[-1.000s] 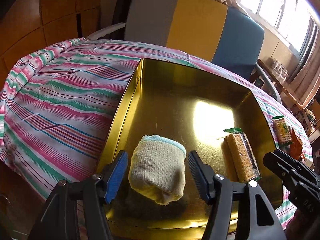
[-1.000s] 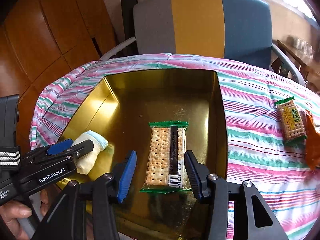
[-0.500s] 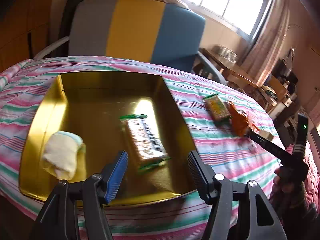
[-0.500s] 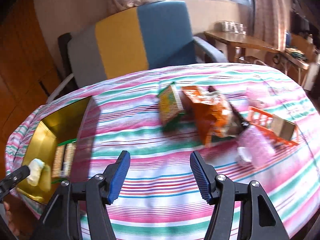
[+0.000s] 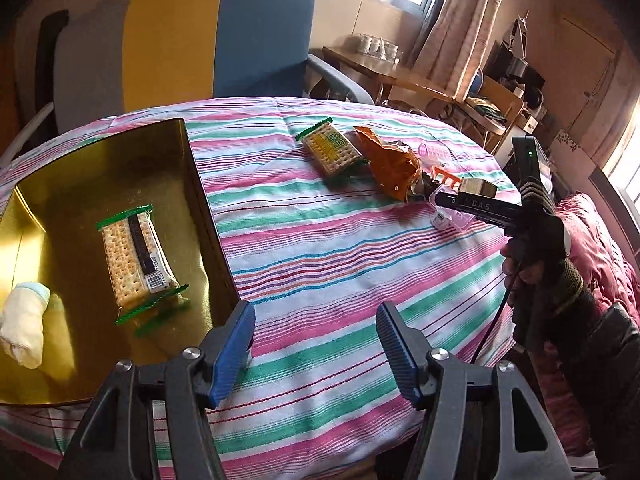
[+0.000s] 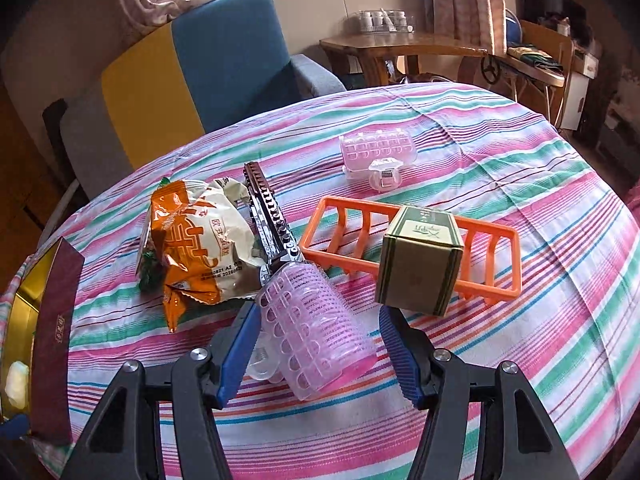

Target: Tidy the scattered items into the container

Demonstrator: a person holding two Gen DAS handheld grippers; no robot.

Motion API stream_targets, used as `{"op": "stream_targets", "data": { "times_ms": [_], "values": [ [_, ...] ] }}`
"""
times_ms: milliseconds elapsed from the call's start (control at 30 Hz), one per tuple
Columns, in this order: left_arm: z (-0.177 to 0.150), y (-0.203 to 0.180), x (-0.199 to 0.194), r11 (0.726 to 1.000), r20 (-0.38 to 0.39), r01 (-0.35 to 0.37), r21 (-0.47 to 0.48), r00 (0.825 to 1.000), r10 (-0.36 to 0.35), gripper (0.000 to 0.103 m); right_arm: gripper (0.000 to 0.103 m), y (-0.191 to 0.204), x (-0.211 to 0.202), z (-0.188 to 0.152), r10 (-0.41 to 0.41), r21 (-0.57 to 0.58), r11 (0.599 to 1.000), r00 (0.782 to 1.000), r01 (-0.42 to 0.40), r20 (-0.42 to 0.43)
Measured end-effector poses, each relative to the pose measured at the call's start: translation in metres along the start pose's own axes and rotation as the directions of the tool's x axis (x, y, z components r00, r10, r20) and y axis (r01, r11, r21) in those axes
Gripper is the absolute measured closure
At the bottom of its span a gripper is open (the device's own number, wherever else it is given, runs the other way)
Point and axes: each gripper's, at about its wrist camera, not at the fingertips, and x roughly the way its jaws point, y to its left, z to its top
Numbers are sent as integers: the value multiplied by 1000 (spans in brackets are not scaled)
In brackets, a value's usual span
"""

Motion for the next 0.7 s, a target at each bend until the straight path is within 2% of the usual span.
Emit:
{"op": "stream_targets", "data": {
  "times_ms": [167,300,567,700],
  "values": [
    [3,-2,4,1000,-13,19,-4,1000,-19,39,56,13,-5,-9,77,-39,996,997,-77,-7],
    [1,-8,11,999,-31,46,1,998,-46,39,61,27,-17,-27,171,-38,984,985,-172,-36],
    [-3,-10,26,995,-80,94,-24,992,-96,39,60,54,-30,-66,319,2,947,943,-320,-101],
    [-1,-16,32,994,-91,107,-17,990,-108,39,56,44,-39,-76,312,33,950,945,-310,-94]
  ]
}}
